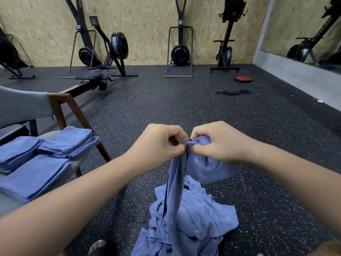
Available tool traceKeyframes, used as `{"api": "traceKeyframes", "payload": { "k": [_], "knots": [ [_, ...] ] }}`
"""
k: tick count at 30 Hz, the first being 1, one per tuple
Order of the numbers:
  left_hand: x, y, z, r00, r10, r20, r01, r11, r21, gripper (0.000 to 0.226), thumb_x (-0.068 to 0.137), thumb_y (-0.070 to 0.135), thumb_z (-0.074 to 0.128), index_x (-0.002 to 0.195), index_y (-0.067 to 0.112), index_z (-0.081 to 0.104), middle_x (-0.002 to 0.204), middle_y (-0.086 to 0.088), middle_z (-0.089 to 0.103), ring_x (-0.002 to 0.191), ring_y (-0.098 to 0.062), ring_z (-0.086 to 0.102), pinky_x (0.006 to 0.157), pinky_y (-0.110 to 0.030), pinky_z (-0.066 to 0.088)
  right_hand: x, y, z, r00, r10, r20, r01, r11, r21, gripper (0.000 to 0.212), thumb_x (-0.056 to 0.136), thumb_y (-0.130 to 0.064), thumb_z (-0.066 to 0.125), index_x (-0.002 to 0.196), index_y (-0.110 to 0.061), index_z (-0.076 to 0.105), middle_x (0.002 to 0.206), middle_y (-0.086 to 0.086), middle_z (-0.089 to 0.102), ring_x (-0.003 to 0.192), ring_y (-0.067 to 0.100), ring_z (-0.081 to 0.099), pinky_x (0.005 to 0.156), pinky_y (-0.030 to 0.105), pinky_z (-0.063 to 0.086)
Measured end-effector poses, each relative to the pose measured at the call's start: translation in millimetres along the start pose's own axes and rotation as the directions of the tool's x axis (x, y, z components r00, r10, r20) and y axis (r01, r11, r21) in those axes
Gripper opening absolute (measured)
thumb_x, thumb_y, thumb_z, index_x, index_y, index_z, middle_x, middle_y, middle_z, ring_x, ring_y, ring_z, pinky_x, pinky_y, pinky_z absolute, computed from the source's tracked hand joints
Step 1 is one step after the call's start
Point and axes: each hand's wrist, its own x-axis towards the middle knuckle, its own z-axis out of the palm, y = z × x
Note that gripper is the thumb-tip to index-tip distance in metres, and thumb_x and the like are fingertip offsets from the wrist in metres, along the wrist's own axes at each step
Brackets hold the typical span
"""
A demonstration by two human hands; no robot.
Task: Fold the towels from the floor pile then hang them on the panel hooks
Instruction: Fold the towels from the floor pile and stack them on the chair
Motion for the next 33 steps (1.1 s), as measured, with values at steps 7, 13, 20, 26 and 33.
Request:
{"api": "traceKeyframes", "payload": {
  "k": [7,13,20,26,33],
  "knots": [
    [-5.9,0.6,17.0,0.988,-0.150,-0.022,0.147,0.983,-0.114,0.013,0.082,0.013,0.078,0.079,0.024,0.072,0.074,0.012,0.072,0.057,0.003,0.052,0.060,-0.011,0.039,2.9,0.5,2.0,0.999,0.025,-0.047,-0.022,0.997,0.074,0.015,0.092,-0.036,0.064,0.080,-0.028,0.066,0.077,-0.008,0.071,0.078,0.014,0.063,0.075,0.040,0.052],
    [-12.4,-10.8,42.9,0.940,-0.323,0.113,0.341,0.911,-0.233,0.015,0.088,0.018,0.074,0.074,0.014,0.069,0.059,0.013,0.055,0.052,-0.005,0.040,0.054,-0.020,0.035,3.0,-0.8,-11.3,0.989,0.070,-0.134,-0.054,0.991,0.120,0.020,0.095,-0.021,0.067,0.075,-0.024,0.065,0.074,-0.008,0.069,0.076,0.010,0.060,0.071,0.030,0.045],
    [-9.3,-41.8,47.3,0.940,-0.335,0.068,0.341,0.935,-0.101,0.017,0.091,0.023,0.076,0.074,0.021,0.074,0.060,0.013,0.061,0.052,0.000,0.045,0.056,-0.017,0.038,-3.5,9.0,-33.7,0.978,0.098,-0.184,-0.090,0.995,0.052,0.016,0.090,-0.018,0.064,0.075,-0.021,0.068,0.073,-0.006,0.070,0.076,0.011,0.062,0.075,0.030,0.047],
    [-8.0,-71.2,37.3,0.937,-0.348,0.046,0.347,0.938,0.024,0.015,0.094,0.027,0.074,0.081,0.022,0.080,0.069,0.005,0.073,0.063,-0.005,0.057,0.068,-0.027,0.048,-7.0,26.7,-48.2,0.952,0.161,-0.261,-0.165,0.986,0.009,0.018,0.084,-0.033,0.055,0.074,-0.025,0.068,0.074,-0.010,0.071,0.079,0.007,0.063,0.071,0.026,0.045],
    [-7.2,-89.5,21.7,0.931,-0.364,0.036,0.357,0.925,0.131,0.014,0.090,0.015,0.076,0.087,0.026,0.083,0.070,0.015,0.074,0.061,0.010,0.061,0.061,-0.009,0.040,-10.2,40.7,-43.3,0.945,0.217,-0.244,-0.222,0.975,0.009,0.017,0.089,-0.028,0.061,0.075,-0.024,0.070,0.074,-0.013,0.070,0.080,0.008,0.064,0.076,0.034,0.050]
  ]
}}
